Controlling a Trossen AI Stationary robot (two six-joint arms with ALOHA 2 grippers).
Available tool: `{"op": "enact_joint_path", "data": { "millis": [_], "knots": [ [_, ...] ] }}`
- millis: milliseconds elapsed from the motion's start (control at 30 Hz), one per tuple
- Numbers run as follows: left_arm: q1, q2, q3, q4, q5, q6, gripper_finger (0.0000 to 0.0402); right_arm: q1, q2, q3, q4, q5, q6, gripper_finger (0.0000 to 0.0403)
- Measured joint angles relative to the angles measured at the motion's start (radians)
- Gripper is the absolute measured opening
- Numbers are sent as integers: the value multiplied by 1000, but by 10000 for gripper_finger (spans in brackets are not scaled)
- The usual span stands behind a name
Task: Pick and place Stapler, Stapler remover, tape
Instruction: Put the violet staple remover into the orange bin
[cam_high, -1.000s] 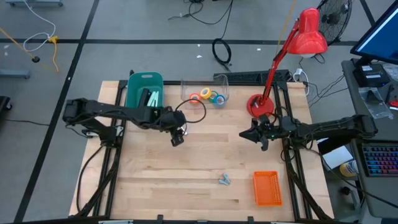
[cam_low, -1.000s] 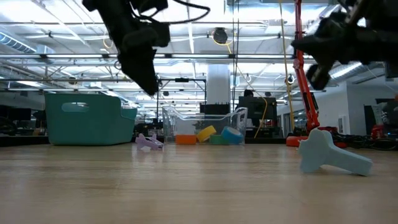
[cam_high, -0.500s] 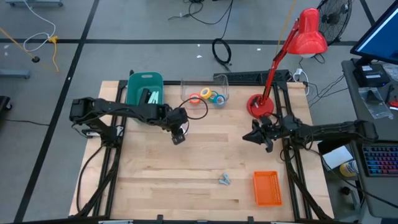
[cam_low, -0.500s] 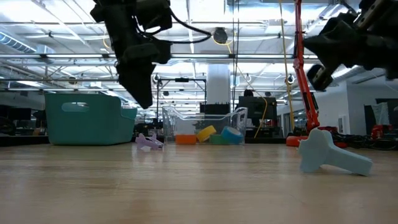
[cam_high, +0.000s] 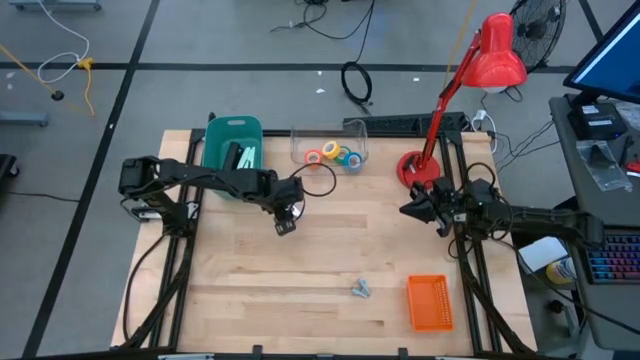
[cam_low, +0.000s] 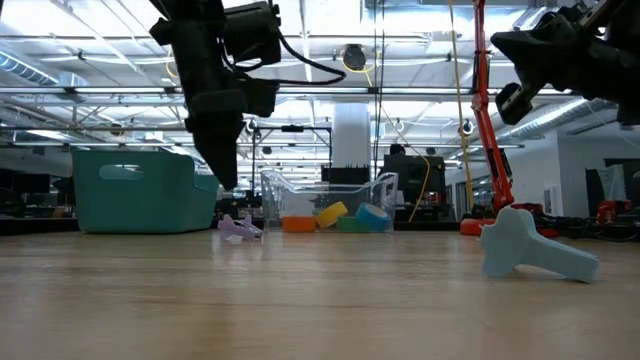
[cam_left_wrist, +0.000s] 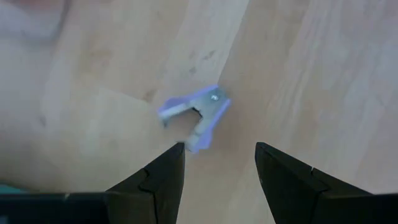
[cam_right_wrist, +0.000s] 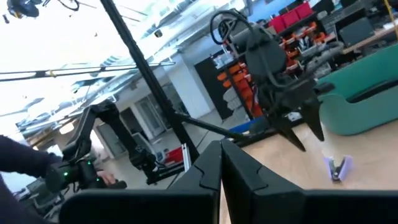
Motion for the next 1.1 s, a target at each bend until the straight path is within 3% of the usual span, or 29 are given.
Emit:
{"op": "enact_joint_path", "data": {
  "millis": [167,333,1100],
  "knots": [
    [-8,0,0,3,-96,201,200,-20,-3,0,-14,0,17,0],
    [-14,26,0,12,-96,322,200,-26,-3,-1,-16,0,17,0],
    [-20,125,0,68,-11,402,200,-25,-3,-2,-16,0,25,0]
  ]
}}
